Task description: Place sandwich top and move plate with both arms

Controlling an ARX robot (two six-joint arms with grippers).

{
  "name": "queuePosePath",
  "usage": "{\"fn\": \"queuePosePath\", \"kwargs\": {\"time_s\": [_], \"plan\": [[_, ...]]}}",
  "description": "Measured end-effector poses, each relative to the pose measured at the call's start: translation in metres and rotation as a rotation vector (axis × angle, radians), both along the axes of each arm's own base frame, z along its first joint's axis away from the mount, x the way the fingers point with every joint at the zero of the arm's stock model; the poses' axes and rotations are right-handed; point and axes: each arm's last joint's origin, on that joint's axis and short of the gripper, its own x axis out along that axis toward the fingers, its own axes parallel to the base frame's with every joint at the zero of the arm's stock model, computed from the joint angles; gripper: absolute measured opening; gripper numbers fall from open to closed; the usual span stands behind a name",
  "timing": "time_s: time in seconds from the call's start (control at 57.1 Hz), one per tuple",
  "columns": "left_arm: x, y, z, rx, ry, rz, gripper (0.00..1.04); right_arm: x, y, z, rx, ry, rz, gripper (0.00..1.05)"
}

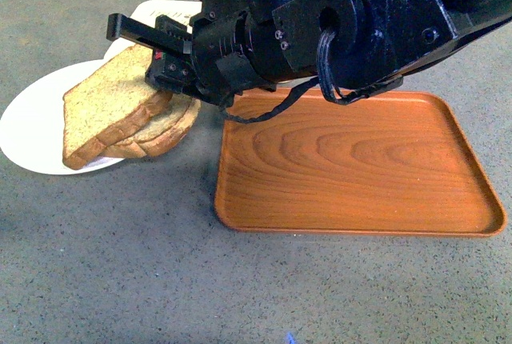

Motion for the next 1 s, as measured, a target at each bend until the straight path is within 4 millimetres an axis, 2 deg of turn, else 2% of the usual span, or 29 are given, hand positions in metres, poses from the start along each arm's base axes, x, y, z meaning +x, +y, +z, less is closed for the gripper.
{"fn": "queuePosePath", "kwargs": {"time_s": [0.035,0.088,0.14,0.175,0.21,0.245,0.315,0.438,0.543,0.666,0.859,0.999], "plan": [[0.0,0.0,0.0,0.0,0.0,0.0,0.96,0.0,-0.008,0.007,0.006,-0.02,-0.026,0.74],[0.0,0.0,0.0,0.0,0.0,0.0,0.96,0.0,-0.035,0.031,0.022,-0.084,-0.115,0.88],[0.0,0.0,0.0,0.0,0.0,0.0,0.96,-0.002,-0.049,0.042,0.003,-0.14,-0.19,0.94],[0.0,0.0,0.0,0.0,0.0,0.0,0.96,-0.005,-0.06,0.051,-0.04,-0.262,-0.303,0.9],[0.0,0.0,0.0,0.0,0.0,-0.002,0.96,-0.014,-0.08,0.061,-0.119,-0.43,-0.476,0.82],[0.0,0.0,0.0,0.0,0.0,0.0,0.96,-0.021,-0.091,0.064,-0.168,-0.499,-0.553,0.78],[0.0,0.0,0.0,0.0,0.0,0.0,0.96,-0.051,-0.126,0.069,-0.295,-0.621,-0.699,0.62],[0.0,0.0,0.0,0.0,0.0,-0.001,0.96,-0.085,-0.15,0.059,-0.382,-0.641,-0.673,0.41],[0.0,0.0,0.0,0.0,0.0,0.0,0.96,-0.107,-0.166,0.048,-0.42,-0.622,-0.657,0.23],[0.0,0.0,0.0,0.0,0.0,0.0,0.96,-0.13,-0.179,0.046,-0.425,-0.629,-0.651,0.03],[0.0,0.0,0.0,0.0,0.0,0.0,0.96,-0.157,-0.195,0.042,-0.436,-0.631,-0.657,0.02],[0.0,0.0,0.0,0.0,0.0,0.0,0.96,-0.182,-0.205,0.029,-0.439,-0.622,-0.649,0.02]]}}
